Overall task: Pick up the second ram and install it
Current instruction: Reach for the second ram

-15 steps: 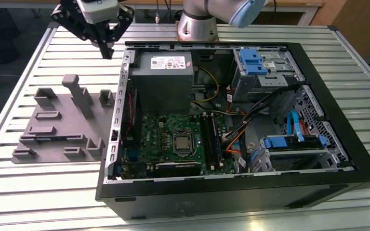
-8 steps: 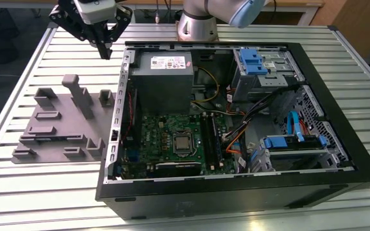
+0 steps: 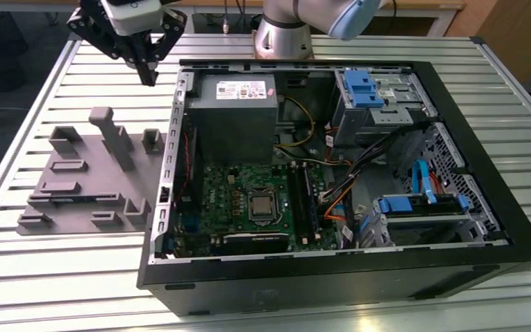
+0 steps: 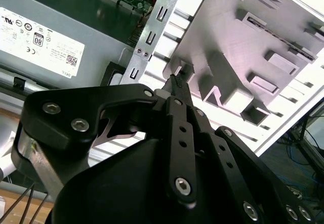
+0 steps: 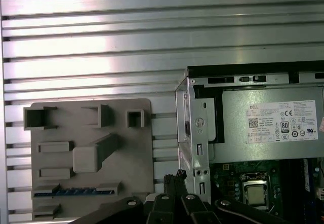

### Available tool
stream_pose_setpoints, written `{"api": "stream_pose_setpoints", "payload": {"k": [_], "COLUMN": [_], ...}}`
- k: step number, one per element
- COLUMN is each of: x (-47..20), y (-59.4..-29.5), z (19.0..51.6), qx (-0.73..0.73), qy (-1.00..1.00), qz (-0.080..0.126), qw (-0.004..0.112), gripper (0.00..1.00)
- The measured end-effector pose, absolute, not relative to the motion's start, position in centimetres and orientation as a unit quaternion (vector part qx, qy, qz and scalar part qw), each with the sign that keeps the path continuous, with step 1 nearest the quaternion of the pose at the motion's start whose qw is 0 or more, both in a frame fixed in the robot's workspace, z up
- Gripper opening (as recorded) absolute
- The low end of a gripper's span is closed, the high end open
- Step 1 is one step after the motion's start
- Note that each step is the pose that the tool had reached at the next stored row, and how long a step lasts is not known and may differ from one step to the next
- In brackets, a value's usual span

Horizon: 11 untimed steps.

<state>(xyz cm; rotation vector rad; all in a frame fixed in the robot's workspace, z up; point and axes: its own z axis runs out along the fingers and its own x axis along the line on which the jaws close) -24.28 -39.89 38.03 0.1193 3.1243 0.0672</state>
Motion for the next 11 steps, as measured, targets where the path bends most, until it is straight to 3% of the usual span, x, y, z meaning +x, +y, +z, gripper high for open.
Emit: {"api": "stream_pose_setpoints", "payload": {"k": [11], "x": [-24.71], "y": [-39.89], "z": [37.96], "qx": [0.038], "qy": [0.999], "qz": [0.021], "qw": [0.007], "gripper": [0.11]}}
